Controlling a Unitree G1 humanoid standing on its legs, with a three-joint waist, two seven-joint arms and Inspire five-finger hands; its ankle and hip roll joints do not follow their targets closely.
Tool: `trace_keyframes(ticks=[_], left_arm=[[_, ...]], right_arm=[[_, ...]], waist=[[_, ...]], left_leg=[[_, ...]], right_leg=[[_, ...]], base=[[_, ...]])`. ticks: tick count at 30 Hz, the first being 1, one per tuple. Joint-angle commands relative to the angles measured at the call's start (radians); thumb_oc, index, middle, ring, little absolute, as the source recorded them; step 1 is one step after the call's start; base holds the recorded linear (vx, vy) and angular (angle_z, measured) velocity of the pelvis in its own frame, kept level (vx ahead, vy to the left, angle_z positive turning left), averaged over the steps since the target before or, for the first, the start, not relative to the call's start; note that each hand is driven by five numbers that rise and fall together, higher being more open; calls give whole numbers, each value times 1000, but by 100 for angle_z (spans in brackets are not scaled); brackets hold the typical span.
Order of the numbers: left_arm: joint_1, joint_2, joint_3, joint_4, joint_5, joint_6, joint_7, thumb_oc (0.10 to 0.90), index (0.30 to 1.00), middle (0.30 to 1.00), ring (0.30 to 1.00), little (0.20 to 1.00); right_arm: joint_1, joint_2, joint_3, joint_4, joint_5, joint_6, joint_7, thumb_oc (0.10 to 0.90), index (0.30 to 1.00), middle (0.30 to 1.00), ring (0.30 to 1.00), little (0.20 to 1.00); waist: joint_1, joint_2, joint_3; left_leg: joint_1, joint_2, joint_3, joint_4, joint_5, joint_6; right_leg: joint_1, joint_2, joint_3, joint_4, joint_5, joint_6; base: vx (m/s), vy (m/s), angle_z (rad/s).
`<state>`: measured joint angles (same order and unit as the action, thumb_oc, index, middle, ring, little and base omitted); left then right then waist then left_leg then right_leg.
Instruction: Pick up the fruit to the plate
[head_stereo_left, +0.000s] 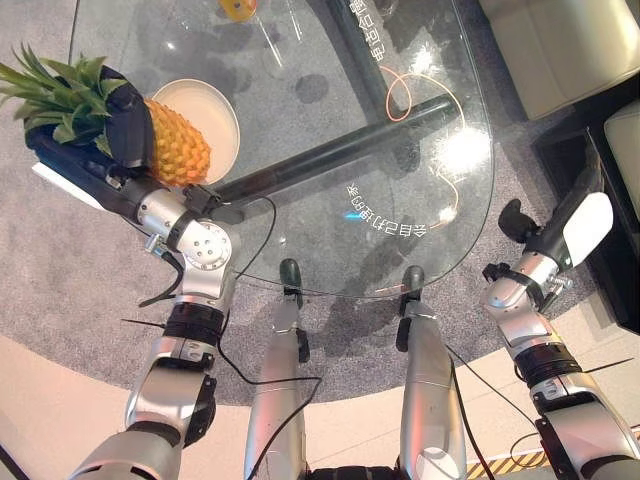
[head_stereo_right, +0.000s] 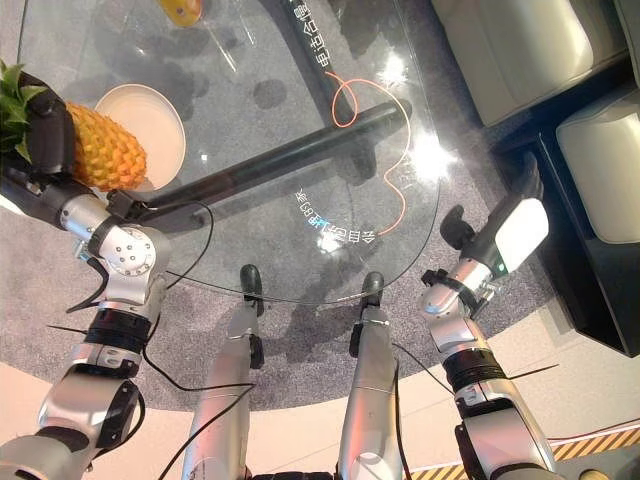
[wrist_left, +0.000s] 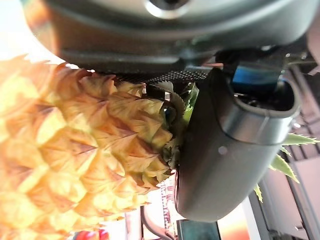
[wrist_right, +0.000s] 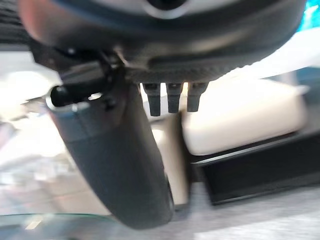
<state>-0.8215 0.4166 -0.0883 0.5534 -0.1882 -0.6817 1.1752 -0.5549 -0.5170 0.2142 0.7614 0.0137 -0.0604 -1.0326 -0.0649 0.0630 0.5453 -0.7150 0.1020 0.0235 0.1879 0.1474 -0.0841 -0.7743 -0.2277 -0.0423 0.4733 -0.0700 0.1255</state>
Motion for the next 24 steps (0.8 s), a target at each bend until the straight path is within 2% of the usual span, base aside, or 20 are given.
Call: trace_keyframes(ticks=[1, 6, 10, 17, 24], left_arm=[[-175, 137, -20, 20, 109, -30, 44, 100, 300, 300, 300, 200], [-241, 176, -66, 120, 87, 1, 67, 100, 300, 300, 300, 200], [-280, 193, -93, 185, 73, 17, 56, 100, 300, 300, 300, 200], [-328, 209, -127, 269, 43, 35, 27, 100, 300, 300, 300, 200], [-356, 212, -143, 311, 24, 50, -1, 100, 300, 300, 300, 200]], right_arm=[[-23, -64, -44, 87, 93, -93, -68, 800, 900, 900, 900, 900], [-29, -55, -60, 276, 149, -126, -9, 800, 900, 900, 900, 900], [-45, -57, -55, 366, 157, -120, 45, 800, 900, 900, 900, 900], [-51, -43, -24, 456, 199, -41, 218, 800, 900, 900, 900, 900], [-35, -8, 20, 489, 273, 27, 472, 800, 900, 900, 900, 900]], waist=[[6, -26, -25], [0, -27, -25], [-3, -30, -25], [-9, -38, -25], [-12, -52, -25]], left_leg=[[33, 7, 35, 70, -105, 14], [31, 13, 38, 78, -107, 14], [30, 18, 40, 80, -107, 13], [26, 23, 43, 76, -103, 12], [10, 27, 35, 83, -99, 11]], right_leg=[[43, 8, -34, -96, 69, -21], [43, 12, -33, -95, 68, -25], [44, 14, -33, -97, 69, -27], [43, 21, -30, -104, 69, -29], [28, 30, -26, -102, 75, -34]], base=[[0, 0, 0], [0, 0, 0], [-4, 1, -1], [-13, 5, -4], [0, 0, 0]])
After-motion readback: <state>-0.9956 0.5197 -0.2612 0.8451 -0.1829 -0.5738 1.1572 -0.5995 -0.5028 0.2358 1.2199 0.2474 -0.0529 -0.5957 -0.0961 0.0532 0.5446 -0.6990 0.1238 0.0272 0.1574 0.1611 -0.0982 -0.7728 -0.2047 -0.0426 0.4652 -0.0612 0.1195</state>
